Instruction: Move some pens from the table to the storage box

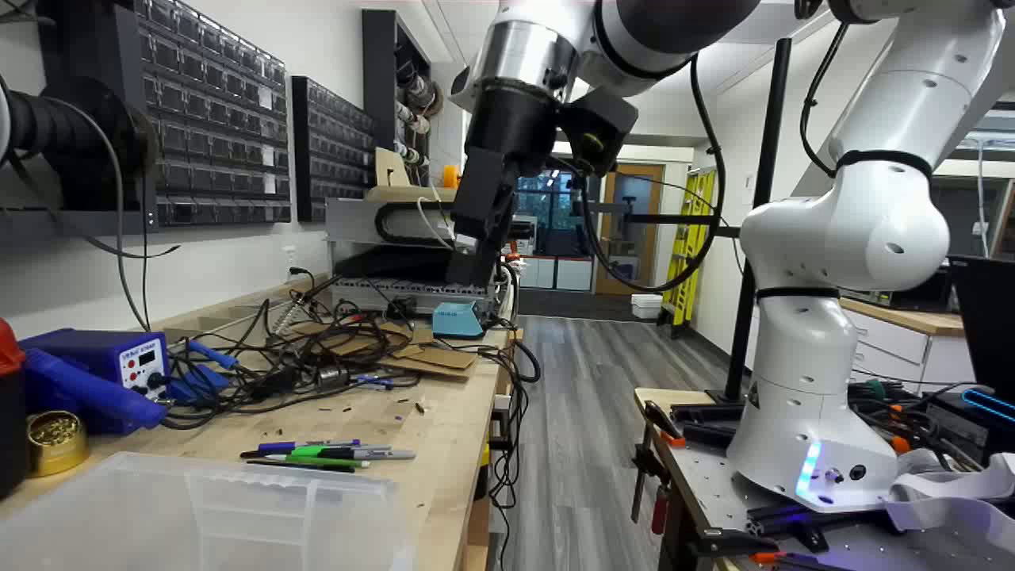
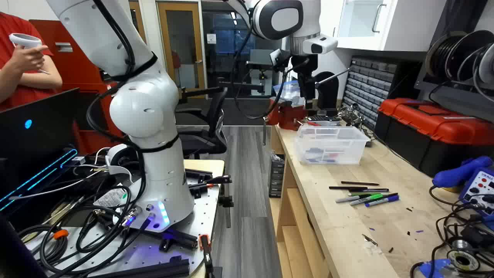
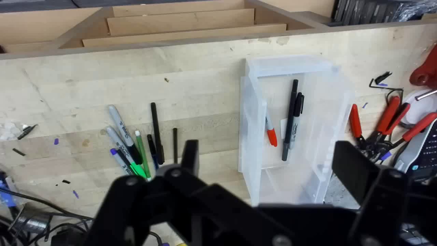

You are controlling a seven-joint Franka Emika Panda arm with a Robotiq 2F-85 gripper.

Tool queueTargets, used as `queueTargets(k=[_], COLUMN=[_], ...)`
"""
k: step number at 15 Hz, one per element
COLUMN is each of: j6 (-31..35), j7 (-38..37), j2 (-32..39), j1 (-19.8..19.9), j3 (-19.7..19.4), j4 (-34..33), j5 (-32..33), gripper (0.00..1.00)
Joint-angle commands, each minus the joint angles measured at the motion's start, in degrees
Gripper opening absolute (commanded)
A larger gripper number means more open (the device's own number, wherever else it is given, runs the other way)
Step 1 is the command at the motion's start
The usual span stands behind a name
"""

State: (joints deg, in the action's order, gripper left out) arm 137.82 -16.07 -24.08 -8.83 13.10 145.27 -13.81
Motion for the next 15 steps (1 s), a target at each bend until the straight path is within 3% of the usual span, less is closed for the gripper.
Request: queueTargets(k=[1,10,15], j6=[-0.11,-0.11,3.51], j7=[-0.23,-0.23,-0.02], j2=[0.02,0.02,0.58], j1=[-0.49,-0.49,-0.56], j3=[-0.51,-0.51,-0.17], j4=[-0.08,-0.08,0.42], j5=[0.34,0.34,0.45], gripper=[1.00,1.00,1.00])
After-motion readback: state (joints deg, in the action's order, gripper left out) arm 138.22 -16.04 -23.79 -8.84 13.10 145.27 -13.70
